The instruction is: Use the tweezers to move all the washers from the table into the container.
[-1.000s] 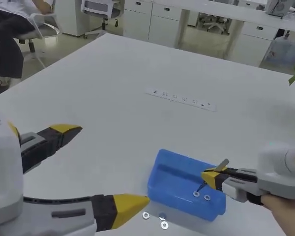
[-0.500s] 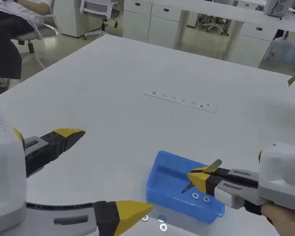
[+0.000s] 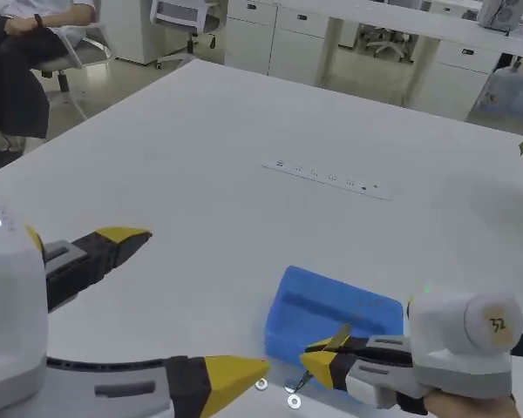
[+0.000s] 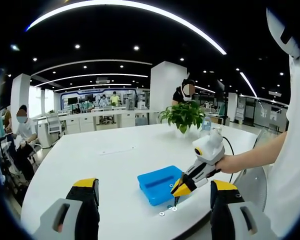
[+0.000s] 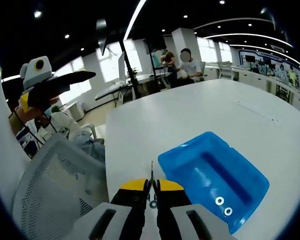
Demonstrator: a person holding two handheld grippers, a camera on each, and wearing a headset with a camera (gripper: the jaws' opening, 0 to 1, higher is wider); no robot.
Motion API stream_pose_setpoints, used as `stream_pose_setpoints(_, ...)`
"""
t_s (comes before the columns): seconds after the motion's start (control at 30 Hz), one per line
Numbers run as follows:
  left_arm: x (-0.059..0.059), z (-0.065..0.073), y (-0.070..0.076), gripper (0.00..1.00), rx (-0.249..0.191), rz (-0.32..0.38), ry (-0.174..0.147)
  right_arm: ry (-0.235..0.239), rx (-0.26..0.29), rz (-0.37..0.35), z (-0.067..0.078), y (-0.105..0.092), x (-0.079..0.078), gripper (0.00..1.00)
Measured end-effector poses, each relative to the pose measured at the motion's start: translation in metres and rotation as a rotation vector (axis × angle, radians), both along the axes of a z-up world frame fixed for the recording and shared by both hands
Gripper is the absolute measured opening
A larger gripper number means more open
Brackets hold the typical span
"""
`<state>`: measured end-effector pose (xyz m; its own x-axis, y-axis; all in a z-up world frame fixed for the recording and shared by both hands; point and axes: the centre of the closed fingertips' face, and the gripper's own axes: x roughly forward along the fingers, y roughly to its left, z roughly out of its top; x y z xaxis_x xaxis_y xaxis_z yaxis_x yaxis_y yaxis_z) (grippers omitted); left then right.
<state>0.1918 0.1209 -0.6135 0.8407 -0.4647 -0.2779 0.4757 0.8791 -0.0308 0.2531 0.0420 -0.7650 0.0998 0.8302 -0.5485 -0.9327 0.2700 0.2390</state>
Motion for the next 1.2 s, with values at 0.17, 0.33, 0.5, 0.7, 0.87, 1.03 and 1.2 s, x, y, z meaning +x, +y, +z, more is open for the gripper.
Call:
stream_pose_setpoints(0.17,0.0,0.0,0.003,0.94,0.0,0.009,0.0,0.016,-0.016,0.012,-0.008,0.001,-0.004,0.03)
stream_pose_setpoints(0.33,0.0,-0.001,0.004,0.94,0.001,0.012,0.003,0.017,-0.02,0.021,-0.009,0.001,-0.006,0.03)
stream_pose_setpoints(0.5,0.0,-0.001,0.004,0.94,0.007,0.01,0.004,0.012,-0.027,0.023,-0.01,0.0,-0.005,0.03)
stream_pose_setpoints(0.7,0.0,-0.002,0.003,0.94,0.01,0.004,0.006,0.005,-0.034,0.039,-0.011,0.002,-0.008,0.03)
stream_pose_setpoints(0.87,0.0,-0.003,0.003,0.94,0.012,0.0,0.007,-0.033,-0.051,0.073,-0.012,0.002,-0.011,0.03)
stream_pose_setpoints(1.03,0.001,-0.004,0.002,0.94,0.014,-0.004,0.009,-0.078,-0.064,0.127,-0.012,0.002,-0.018,0.03)
stream_pose_setpoints(1.2,0.001,-0.004,0.0,0.94,0.014,-0.011,0.009,-0.086,-0.064,0.12,-0.012,0.001,-0.018,0.02)
